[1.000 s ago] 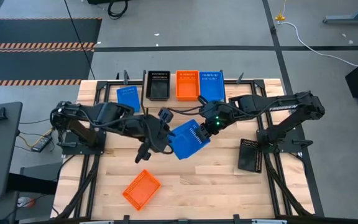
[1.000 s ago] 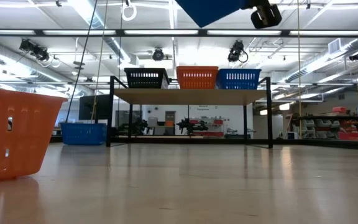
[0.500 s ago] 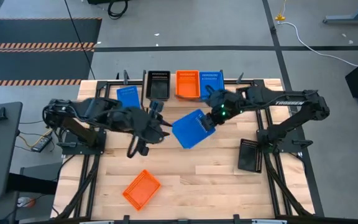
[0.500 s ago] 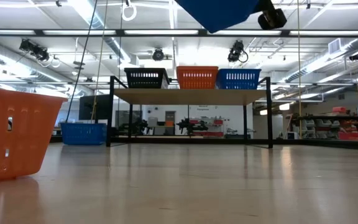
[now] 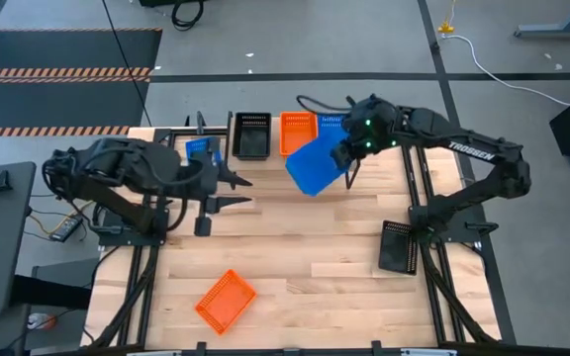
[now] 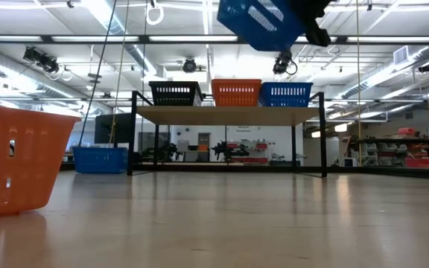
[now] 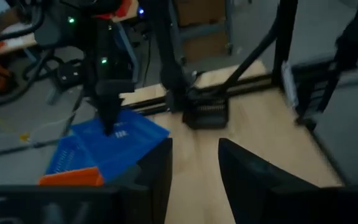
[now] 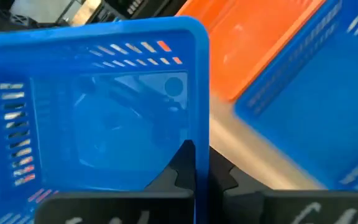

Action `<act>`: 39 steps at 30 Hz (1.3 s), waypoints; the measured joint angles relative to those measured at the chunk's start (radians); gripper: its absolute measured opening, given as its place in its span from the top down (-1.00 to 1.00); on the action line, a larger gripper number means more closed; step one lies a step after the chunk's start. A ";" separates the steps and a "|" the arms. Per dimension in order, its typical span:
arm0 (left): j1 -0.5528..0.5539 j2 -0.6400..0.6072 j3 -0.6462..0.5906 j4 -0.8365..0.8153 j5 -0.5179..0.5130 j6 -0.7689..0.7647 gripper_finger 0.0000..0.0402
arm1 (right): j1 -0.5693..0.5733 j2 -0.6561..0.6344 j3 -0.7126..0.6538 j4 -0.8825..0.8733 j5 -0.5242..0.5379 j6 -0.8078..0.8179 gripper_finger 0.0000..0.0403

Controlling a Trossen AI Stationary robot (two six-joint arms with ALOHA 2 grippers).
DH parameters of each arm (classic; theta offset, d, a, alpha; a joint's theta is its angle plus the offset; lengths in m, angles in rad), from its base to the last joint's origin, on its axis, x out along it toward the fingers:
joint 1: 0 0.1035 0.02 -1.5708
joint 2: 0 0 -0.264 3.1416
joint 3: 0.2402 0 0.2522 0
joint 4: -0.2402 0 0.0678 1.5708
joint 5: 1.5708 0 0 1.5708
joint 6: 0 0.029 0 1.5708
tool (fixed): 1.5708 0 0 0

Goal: Stack baskets on shelf by color
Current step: Stack the bottom blue bin on top of the blue bin on the shelf

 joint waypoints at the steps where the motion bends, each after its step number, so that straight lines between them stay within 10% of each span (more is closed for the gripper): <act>1: 0.000 -0.006 0.000 0.007 0.003 -0.023 0.33 | -0.024 -0.002 0.000 0.000 -0.009 -0.042 0.97; 9: 0.000 -0.013 0.000 0.080 0.003 -0.187 0.34 | -0.258 -0.007 0.038 -0.016 -0.159 -0.341 0.96; 19: 0.010 -0.004 -0.002 0.094 -0.074 -0.279 0.34 | -0.490 0.118 0.439 -0.271 -0.197 -0.722 0.96; 39: 0.008 -0.005 -0.002 0.090 -0.143 -0.446 0.34 | -0.531 0.443 0.688 -0.492 -0.160 -1.217 0.96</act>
